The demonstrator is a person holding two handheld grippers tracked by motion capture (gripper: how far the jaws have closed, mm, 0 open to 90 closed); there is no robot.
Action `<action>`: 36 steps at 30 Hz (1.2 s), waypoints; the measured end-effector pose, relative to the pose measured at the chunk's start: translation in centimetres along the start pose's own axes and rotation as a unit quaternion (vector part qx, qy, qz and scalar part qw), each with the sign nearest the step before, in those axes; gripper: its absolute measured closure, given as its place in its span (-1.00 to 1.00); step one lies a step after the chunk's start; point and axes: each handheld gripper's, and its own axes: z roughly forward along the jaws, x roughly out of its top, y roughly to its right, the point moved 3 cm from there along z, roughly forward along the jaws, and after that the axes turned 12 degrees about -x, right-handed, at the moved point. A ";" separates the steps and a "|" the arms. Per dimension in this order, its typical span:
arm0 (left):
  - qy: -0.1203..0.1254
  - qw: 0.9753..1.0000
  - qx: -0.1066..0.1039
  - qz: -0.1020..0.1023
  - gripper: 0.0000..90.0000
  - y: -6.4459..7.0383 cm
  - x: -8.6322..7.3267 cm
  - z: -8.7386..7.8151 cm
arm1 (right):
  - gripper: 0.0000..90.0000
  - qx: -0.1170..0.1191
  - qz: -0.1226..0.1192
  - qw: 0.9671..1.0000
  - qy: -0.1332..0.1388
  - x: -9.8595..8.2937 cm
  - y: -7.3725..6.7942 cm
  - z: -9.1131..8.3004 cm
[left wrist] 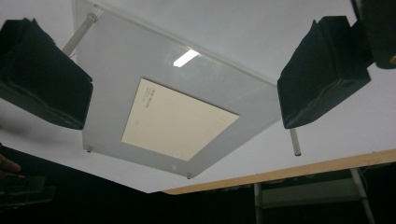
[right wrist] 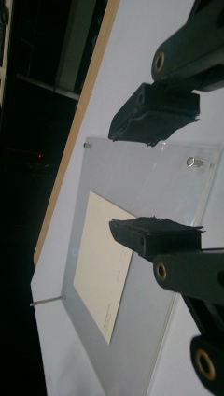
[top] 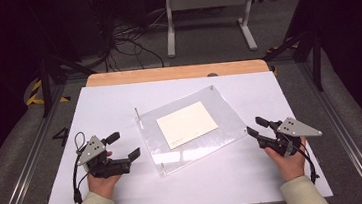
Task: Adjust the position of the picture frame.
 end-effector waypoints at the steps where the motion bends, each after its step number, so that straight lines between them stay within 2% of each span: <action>1: 0.000 1.000 0.000 0.000 -0.91 0.0 0.0 0.0 | 0.07 0.000 0.000 1.000 0.000 0.0 0.0 0.0; 4: -0.004 1.000 -0.008 0.004 -0.90 0.5 0.3 0.1 | 0.02 0.006 0.003 1.000 -0.005 0.0 0.0 0.0; 7: -0.016 0.999 -0.025 0.014 -0.89 1.5 0.6 0.6 | -0.01 0.004 0.003 1.000 -0.010 -0.1 -0.1 0.0; 10: -0.032 0.998 -0.046 0.028 -0.89 2.6 0.7 1.4 | -0.04 0.006 0.000 1.000 -0.017 -0.1 -0.2 0.2; 14: -0.035 0.996 -0.078 0.031 -0.89 3.8 0.9 2.2 | -0.05 0.004 -0.002 1.000 -0.021 0.0 -0.3 0.1; 17: -0.047 0.993 -0.098 0.038 -0.89 4.4 0.8 2.8 | -0.08 0.001 0.000 1.000 -0.025 0.0 -0.3 0.1; 21: -0.071 0.991 -0.102 0.044 -0.90 4.9 0.4 3.6 | -0.12 0.000 0.003 1.000 -0.030 -0.1 -0.2 0.1; 23: -0.090 0.991 -0.094 0.041 -0.87 5.0 0.1 4.1 | -0.11 0.001 0.002 1.000 -0.031 -0.1 -0.3 0.1; 25: -0.115 0.989 -0.084 0.037 -0.82 4.9 -0.3 4.5 | -0.10 0.002 0.001 0.999 -0.034 -0.2 -0.3 0.1; 29: -0.142 0.986 -0.080 0.031 -0.63 4.8 -0.9 5.1 | -0.09 0.010 0.000 0.999 -0.037 -0.2 -0.5 0.3; 31: -0.152 0.984 -0.090 0.026 -0.52 4.9 -1.3 5.3 | -0.08 0.012 -0.002 0.999 -0.040 -0.3 -0.5 0.4; 32: -0.163 0.982 -0.098 0.021 -0.45 4.9 -1.5 5.5 | -0.08 0.014 -0.001 0.999 -0.041 -0.3 -0.6 0.4; 34: -0.179 0.979 -0.099 0.022 -0.27 5.1 -1.9 6.0 | -0.09 0.015 -0.001 0.999 -0.042 -0.3 -0.6 0.5; 36: -0.195 0.975 -0.100 0.030 -0.02 5.2 -2.2 6.3 | -0.09 0.016 0.000 0.999 -0.042 -0.4 -0.6 0.5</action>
